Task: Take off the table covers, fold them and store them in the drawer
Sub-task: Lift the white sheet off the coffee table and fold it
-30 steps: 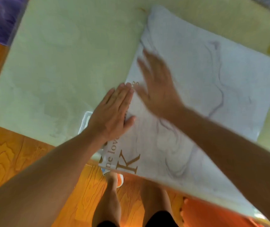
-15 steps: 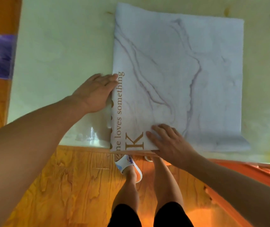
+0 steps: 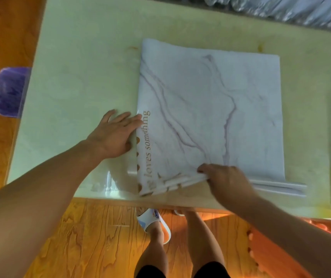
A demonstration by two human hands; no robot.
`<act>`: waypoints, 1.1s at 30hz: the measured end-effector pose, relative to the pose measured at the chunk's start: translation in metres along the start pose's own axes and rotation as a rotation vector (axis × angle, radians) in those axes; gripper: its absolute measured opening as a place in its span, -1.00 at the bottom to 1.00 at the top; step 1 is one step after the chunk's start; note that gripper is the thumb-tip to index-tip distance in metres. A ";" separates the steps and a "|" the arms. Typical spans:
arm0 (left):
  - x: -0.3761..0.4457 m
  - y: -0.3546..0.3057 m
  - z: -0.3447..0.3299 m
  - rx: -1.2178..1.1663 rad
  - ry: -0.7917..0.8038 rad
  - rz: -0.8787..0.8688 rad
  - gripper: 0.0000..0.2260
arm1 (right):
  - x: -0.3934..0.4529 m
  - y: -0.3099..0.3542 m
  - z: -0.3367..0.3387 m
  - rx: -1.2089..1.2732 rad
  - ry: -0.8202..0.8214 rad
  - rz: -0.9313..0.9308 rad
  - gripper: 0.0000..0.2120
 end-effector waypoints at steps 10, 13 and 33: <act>0.038 -0.008 0.033 -0.660 -0.088 0.534 -0.45 | 0.229 -0.096 0.192 -0.027 -0.044 -0.082 -0.63; 0.058 -0.014 0.025 -0.747 -0.175 0.774 -0.67 | 0.292 -0.109 0.169 -0.045 -0.051 -0.087 -0.60; 0.046 -0.021 -0.010 -0.916 -0.483 0.791 -0.76 | 0.322 -0.142 0.100 -0.010 -0.450 -0.149 -0.70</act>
Point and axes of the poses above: each hand's wrist, its own x-axis towards the middle knuckle, its own z-axis out of the back of the hand, y = z × x, the point moved 4 cm from there along x, towards the middle knuckle, and after that the axes turned 8 degrees about z, right-handed, at the moved point
